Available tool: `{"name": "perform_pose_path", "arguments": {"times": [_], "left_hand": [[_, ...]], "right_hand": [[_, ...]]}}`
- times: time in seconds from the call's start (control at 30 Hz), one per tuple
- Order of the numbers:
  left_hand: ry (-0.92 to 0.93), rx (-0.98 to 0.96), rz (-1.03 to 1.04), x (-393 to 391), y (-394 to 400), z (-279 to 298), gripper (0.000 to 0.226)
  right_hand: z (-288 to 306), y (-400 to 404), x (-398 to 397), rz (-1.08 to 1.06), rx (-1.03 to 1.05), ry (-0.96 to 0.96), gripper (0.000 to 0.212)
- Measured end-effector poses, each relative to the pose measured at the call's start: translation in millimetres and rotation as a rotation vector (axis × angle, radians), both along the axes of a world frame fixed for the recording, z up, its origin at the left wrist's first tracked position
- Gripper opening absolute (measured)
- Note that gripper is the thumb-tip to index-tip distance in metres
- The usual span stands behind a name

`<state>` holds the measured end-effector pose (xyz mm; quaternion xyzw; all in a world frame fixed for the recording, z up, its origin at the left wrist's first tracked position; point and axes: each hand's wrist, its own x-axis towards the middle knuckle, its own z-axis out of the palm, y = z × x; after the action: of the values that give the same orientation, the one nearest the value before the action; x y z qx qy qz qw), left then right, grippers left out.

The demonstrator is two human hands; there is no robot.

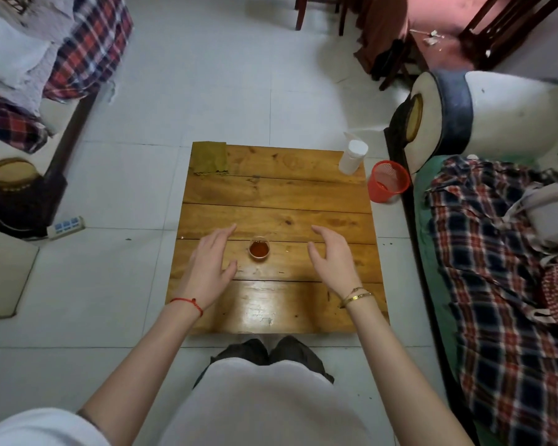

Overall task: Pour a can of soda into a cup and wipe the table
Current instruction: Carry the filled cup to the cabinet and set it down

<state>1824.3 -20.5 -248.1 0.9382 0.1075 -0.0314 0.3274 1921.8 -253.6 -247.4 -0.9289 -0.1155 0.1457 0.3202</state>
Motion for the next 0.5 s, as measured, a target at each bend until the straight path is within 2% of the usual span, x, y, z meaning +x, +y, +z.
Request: {"name": "perform_pose_path", "arguments": {"times": [0.33,0.5], "left_hand": [[0.176,-0.085,0.119,42,-2,-57,0.072],[0.21,-0.108,0.19,60,-9,-88,0.076]], "right_hand": [[-50,10,50,0.013,-0.056,0.171,0.038],[-81,13,66,-0.051,-0.037,0.233,0.033]]}}
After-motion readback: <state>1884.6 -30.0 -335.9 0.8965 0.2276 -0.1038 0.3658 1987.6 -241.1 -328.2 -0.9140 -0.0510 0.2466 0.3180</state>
